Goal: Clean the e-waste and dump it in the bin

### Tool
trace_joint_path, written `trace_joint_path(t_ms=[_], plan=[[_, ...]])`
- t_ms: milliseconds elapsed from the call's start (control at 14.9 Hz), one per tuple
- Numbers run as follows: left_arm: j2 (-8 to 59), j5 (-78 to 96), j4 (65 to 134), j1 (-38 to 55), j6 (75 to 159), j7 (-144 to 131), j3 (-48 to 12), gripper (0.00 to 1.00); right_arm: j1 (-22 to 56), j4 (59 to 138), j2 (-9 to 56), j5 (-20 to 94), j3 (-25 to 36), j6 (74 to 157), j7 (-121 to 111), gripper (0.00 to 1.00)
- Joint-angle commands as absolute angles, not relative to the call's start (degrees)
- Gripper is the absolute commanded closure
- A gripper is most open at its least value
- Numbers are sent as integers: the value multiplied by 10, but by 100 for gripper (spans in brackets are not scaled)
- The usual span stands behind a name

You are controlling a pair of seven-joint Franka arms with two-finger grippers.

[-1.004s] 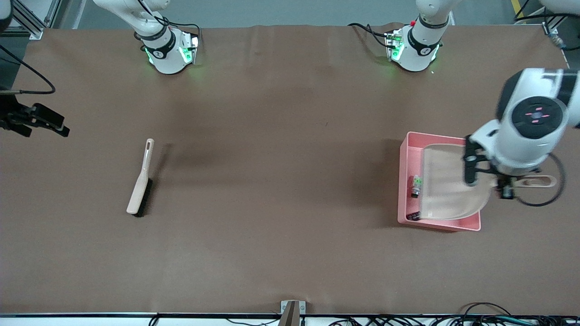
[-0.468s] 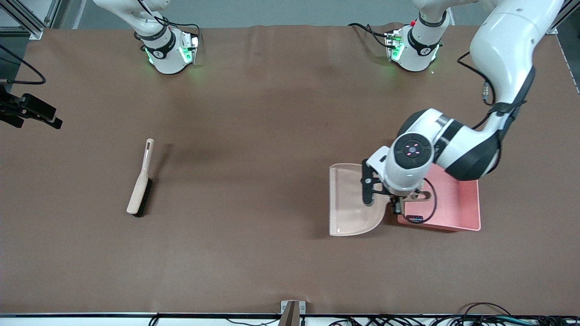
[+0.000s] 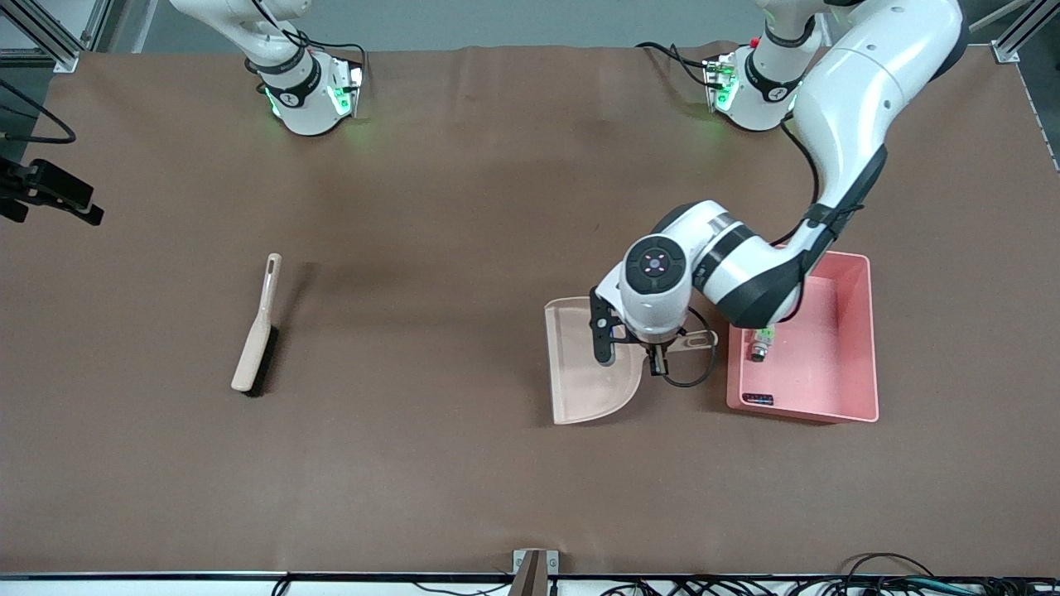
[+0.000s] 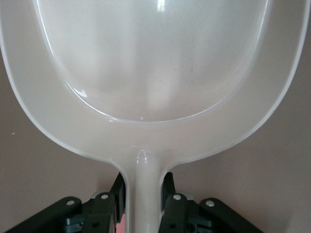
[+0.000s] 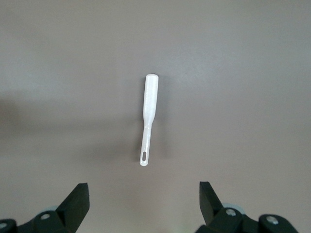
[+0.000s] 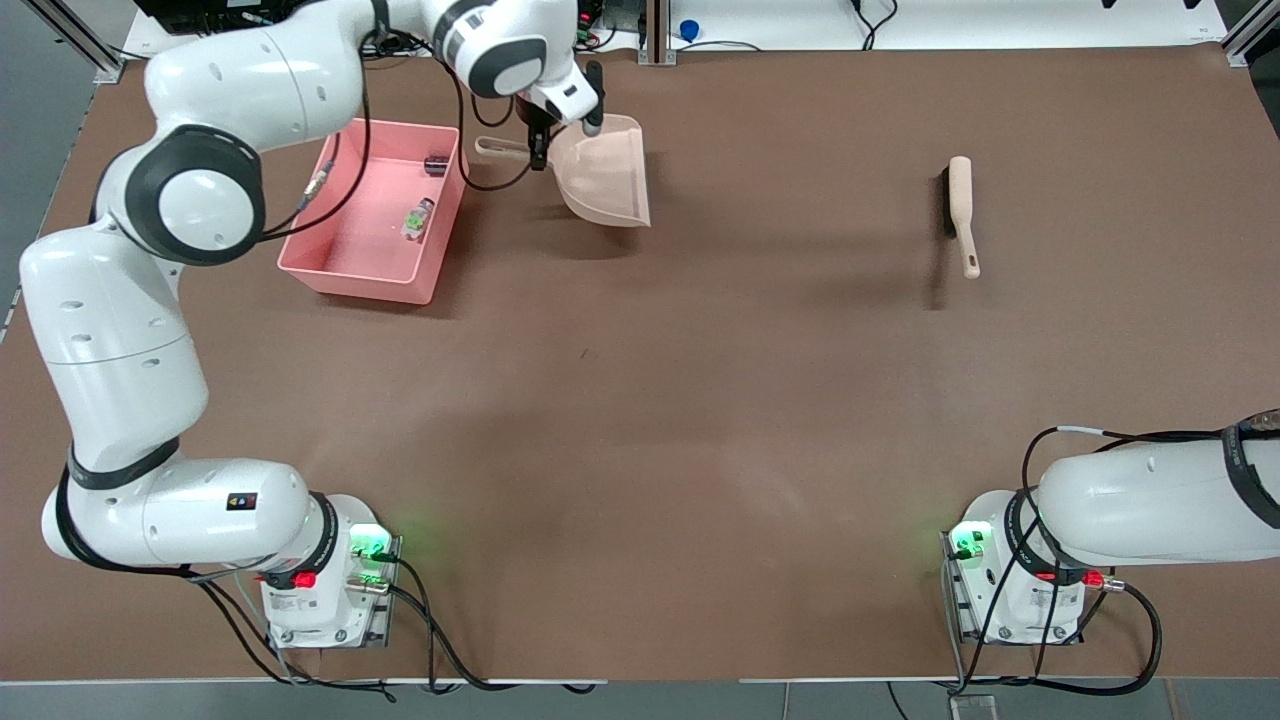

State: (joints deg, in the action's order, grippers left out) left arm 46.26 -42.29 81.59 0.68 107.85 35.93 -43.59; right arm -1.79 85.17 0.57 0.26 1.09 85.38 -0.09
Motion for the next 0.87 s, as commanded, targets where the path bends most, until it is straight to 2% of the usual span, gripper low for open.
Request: trace_joint_path(t_ms=[0, 535, 602, 669, 736, 803], plan=[[460, -437, 845, 7, 1123, 346, -421, 99, -7, 840, 11, -11, 18, 852, 11, 0], [470, -492, 913, 6, 1251, 345, -396, 94, -15, 846, 11, -11, 21, 875, 5, 0], [473, -492, 917, 5, 1256, 345, -396, 89, -14, 847, 11, -11, 21, 875, 5, 0], [474, -491, 917, 5, 1256, 338, -396, 34, -14, 847, 11, -11, 21, 875, 5, 0], [474, -491, 917, 5, 1259, 328, -396, 10, -14, 847, 11, -11, 20, 875, 5, 0], [471, -488, 913, 6, 1259, 317, -396, 0, -15, 848, 11, -11, 21, 875, 4, 0]])
